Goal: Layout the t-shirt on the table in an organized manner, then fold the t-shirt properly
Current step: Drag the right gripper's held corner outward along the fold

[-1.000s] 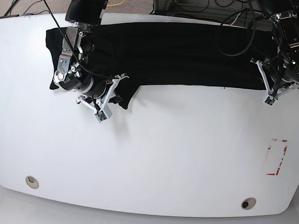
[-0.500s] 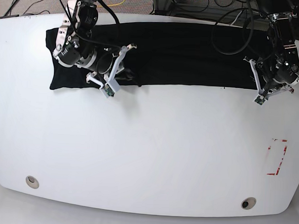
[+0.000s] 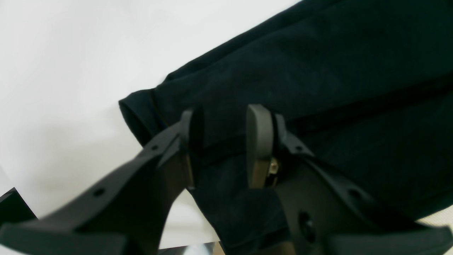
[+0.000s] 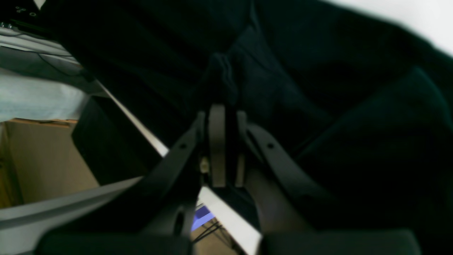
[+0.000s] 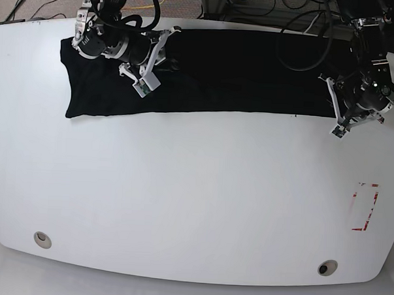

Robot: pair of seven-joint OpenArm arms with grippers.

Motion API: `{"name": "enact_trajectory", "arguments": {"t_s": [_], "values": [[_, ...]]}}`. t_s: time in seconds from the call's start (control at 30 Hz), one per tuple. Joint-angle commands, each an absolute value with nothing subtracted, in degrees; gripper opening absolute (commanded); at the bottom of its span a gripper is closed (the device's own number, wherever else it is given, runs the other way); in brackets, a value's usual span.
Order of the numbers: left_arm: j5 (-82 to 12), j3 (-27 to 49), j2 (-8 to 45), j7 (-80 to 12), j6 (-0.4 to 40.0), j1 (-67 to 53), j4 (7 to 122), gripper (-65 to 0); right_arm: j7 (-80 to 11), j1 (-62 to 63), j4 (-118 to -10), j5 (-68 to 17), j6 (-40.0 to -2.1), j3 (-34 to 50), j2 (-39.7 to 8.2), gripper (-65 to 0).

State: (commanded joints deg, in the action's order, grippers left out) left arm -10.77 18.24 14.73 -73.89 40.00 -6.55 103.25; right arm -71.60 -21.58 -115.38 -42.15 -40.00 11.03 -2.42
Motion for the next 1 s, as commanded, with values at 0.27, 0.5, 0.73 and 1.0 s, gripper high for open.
{"name": "enact_trajectory", "arguments": {"t_s": [0.27, 0.5, 0.73, 1.0], "values": [[-10.77, 18.33, 14.81, -72.4, 40.0, -5.76, 102.02, -46.0, -71.6, -23.69, -115.38, -42.15, -40.0, 11.03, -2.42, -51.5], [-10.86, 18.33, 14.81, -72.57, 40.0, -5.76, 102.29, -46.0, -71.69, -24.57, -115.38, -42.24, -40.0, 12.88, -2.42, -39.5], [-11.12, 18.33, 14.81, -72.75, 40.0, -5.85, 102.55, -46.0, -72.04, -25.45, -115.65, -49.89, -40.0, 16.22, -3.82, -15.5], [-12.0, 18.33, 14.2, -74.68, 40.0, -8.04, 107.82, -46.0, -71.96, -25.27, -115.47, -70.02, -40.0, 19.38, -9.89, -8.1]]}}
